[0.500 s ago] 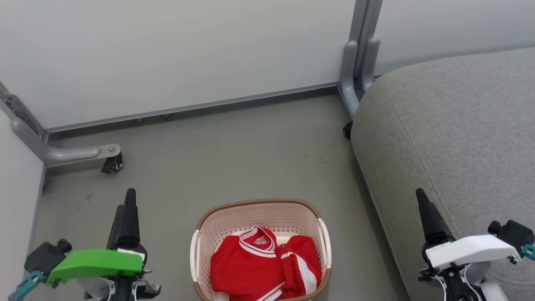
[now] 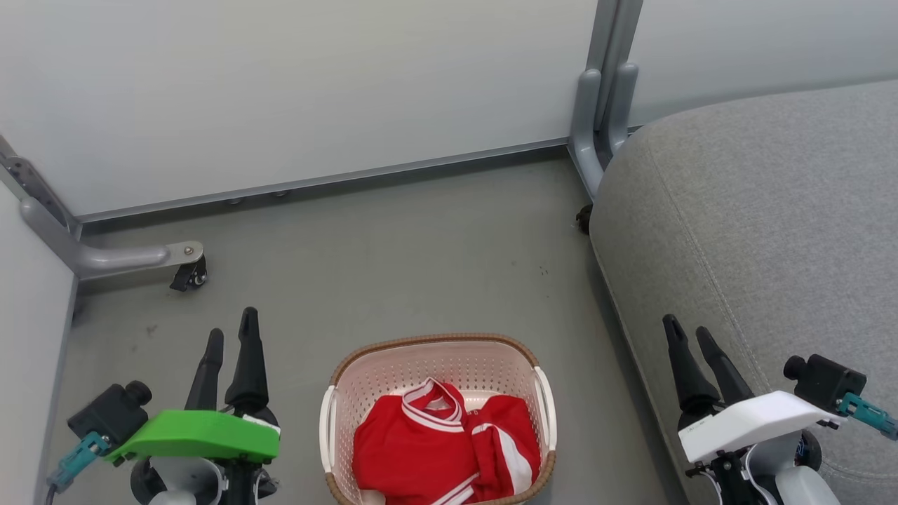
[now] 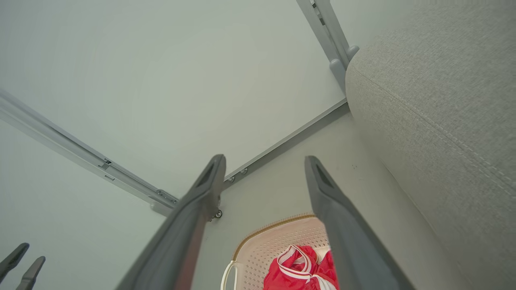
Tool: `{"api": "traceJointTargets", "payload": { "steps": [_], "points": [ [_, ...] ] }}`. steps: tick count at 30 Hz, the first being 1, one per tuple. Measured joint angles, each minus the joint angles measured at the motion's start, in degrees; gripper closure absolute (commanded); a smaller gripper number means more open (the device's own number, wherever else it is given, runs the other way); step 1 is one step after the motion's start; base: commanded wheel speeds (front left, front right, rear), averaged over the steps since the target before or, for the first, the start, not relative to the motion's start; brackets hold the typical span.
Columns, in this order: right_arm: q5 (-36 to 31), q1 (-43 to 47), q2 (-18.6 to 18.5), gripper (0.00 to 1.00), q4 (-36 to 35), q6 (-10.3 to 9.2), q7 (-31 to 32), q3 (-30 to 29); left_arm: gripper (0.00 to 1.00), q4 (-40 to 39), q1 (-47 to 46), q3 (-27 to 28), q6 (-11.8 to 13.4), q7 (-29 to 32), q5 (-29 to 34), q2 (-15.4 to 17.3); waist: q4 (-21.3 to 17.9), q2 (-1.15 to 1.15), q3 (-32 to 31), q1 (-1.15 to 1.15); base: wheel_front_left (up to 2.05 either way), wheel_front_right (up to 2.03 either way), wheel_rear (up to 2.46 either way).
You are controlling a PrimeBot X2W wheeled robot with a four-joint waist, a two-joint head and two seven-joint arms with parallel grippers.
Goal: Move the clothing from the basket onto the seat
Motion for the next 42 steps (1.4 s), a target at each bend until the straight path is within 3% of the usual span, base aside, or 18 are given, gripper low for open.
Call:
{"api": "traceJointTargets", "payload": {
  "steps": [11, 42],
  "points": [
    [-5.95, 0.46, 0.03, 0.00, -0.59, 0.00, -1.98, -0.23, 0.00, -1.23, 0.51, -1.52, 0.45, -2.03, 8.56, 0.02, -0.06, 0.00, -0.03, 0.00, 0.00, 0.00, 0.00],
    [-21.83, 0.78, -0.09, 0.00, -1.52, 0.01, -6.51, 2.96, 0.00, 0.04, 2.31, -4.36, -2.16, -6.44, 24.08, 0.15, 0.59, 0.00, -0.75, 0.00, 0.00, 0.00, 0.00]
  ]
}}
